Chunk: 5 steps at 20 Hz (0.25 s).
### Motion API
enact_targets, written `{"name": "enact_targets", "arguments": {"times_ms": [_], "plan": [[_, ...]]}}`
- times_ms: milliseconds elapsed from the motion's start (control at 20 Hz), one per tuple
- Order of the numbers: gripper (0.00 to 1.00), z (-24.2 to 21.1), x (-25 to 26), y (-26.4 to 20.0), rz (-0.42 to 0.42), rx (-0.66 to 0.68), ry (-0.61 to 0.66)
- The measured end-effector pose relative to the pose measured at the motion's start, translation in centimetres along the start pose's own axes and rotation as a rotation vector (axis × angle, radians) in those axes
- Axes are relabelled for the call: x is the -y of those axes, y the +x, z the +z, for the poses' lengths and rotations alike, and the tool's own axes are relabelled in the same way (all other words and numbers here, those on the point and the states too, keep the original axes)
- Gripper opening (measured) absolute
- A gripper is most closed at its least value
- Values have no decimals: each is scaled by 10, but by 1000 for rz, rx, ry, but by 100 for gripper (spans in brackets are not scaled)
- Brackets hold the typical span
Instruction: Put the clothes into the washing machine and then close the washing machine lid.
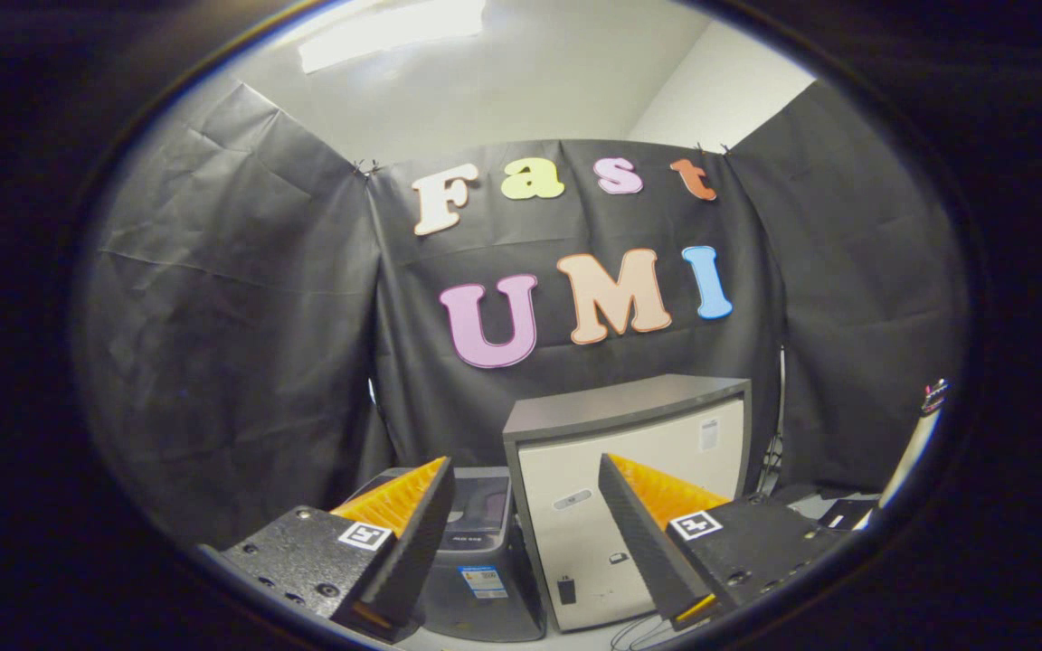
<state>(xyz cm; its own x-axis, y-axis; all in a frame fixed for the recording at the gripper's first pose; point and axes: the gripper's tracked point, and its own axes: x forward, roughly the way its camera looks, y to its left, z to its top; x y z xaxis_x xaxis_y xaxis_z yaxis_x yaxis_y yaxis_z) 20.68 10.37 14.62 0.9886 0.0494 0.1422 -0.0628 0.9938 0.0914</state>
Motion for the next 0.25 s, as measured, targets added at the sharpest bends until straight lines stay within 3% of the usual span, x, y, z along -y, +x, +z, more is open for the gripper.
{"name": "enact_targets", "arguments": {"times_ms": [250], "plan": [[96, -9, -15, 2, 27, -20, -57]]}}
